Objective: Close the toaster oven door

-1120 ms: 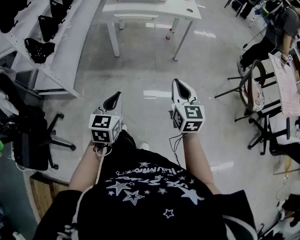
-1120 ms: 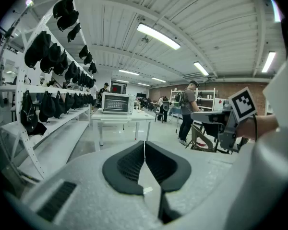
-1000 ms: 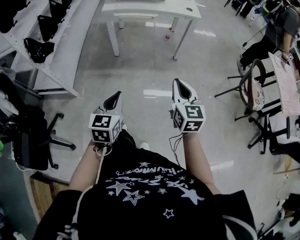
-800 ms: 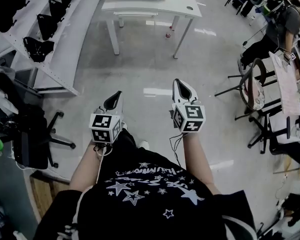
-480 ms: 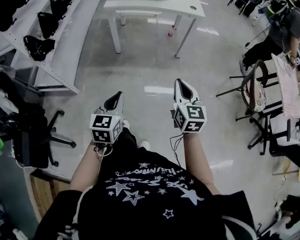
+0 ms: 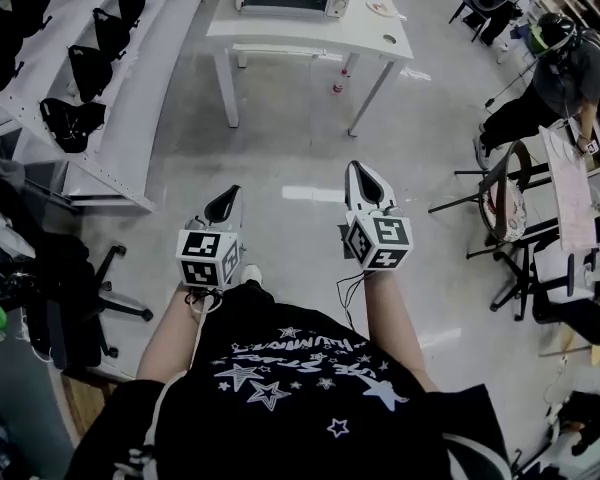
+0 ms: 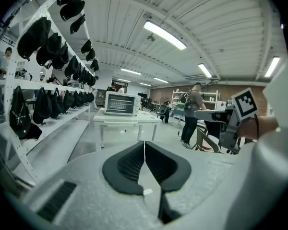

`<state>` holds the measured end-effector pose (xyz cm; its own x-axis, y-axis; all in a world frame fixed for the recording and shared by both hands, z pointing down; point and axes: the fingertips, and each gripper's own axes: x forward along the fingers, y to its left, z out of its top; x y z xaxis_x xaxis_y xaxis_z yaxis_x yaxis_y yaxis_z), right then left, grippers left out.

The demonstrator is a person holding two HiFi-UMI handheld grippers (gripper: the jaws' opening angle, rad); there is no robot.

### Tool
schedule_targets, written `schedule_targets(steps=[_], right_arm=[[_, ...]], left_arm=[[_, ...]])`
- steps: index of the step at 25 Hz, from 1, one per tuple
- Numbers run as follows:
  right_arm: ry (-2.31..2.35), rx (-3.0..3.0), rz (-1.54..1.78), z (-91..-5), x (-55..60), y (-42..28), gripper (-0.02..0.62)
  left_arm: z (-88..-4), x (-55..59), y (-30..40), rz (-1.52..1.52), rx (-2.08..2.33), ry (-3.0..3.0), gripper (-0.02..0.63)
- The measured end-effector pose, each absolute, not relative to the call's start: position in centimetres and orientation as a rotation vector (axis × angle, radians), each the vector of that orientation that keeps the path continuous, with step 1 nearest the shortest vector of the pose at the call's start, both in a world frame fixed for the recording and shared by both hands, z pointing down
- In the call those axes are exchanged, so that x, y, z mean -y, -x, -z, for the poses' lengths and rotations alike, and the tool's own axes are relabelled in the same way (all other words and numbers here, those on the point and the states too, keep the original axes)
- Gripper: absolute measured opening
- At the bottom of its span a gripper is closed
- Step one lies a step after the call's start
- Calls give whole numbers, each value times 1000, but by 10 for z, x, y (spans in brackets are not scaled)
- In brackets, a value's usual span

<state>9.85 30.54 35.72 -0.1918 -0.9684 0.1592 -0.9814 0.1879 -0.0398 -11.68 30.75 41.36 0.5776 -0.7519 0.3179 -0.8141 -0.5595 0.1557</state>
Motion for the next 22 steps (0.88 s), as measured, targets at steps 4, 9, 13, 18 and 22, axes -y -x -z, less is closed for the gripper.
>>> schedule_targets(steps=[4,9,13,18,22], right_arm=[[-1964,2336,-199,-346,-268,-94,35],[-2014,2322,-235,-345,-232,-87,119],[-2027,2316,-280,-355,-215,-75,160],[-2029,2311,-339,-367,-202,-62,176],[-2042,2299,-361,-376,-191,-63,178]], left_arm=[[-403,-264,127,-294,1276,-2552,23],[-400,-227,142,-286,1248,-2576,23],[-411,-213,158,-314,1227,-2578,23],[-420,-203,181,-328,1241,-2545,23],[-428,-195,193,-342,1259,-2522,23]])
